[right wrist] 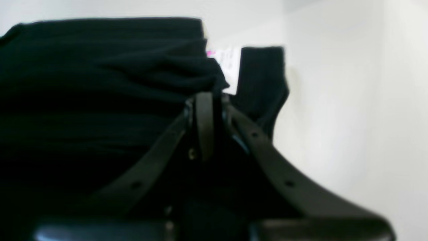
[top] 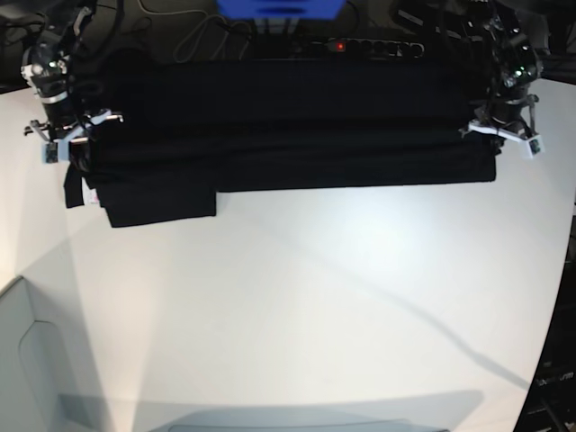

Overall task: Fold the T-shirt properly
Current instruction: 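Lay the folded hem down and open both grippers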

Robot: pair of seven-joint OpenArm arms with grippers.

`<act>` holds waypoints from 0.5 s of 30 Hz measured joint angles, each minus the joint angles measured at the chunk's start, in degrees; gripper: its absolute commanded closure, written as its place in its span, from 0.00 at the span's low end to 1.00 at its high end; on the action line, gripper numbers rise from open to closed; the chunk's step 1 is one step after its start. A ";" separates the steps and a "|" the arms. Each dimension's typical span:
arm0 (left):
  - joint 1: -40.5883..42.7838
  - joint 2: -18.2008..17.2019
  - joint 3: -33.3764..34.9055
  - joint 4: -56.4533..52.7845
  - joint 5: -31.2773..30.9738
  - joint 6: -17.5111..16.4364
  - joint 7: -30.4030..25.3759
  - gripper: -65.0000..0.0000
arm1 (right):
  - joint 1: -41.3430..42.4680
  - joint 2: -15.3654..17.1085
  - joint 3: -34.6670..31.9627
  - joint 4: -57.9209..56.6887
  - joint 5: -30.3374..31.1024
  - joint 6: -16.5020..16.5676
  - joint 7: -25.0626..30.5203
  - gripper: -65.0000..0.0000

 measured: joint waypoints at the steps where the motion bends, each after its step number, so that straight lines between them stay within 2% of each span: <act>1: 0.00 0.00 0.00 -0.35 -0.02 0.04 -0.04 1.00 | -0.07 -0.02 0.00 -0.22 0.00 0.00 -0.11 1.00; 6: -0.13 0.07 0.00 -0.70 -0.02 0.04 -0.17 1.00 | -0.20 0.31 -1.66 -0.31 -0.02 0.00 -0.81 1.00; 9: -0.13 0.04 0.00 -0.70 0.00 0.07 -0.17 1.00 | 0.26 0.31 -2.82 -0.31 -0.04 0.00 -5.38 0.87; 13: -0.13 0.07 0.00 -0.70 0.00 0.15 -0.20 1.00 | 0.66 1.03 -2.38 -0.13 -0.07 0.00 -7.80 0.65; 15: -0.11 0.09 0.00 -0.70 0.00 0.13 -0.17 1.00 | 0.94 1.05 -2.34 0.72 -0.26 0.00 -7.76 0.59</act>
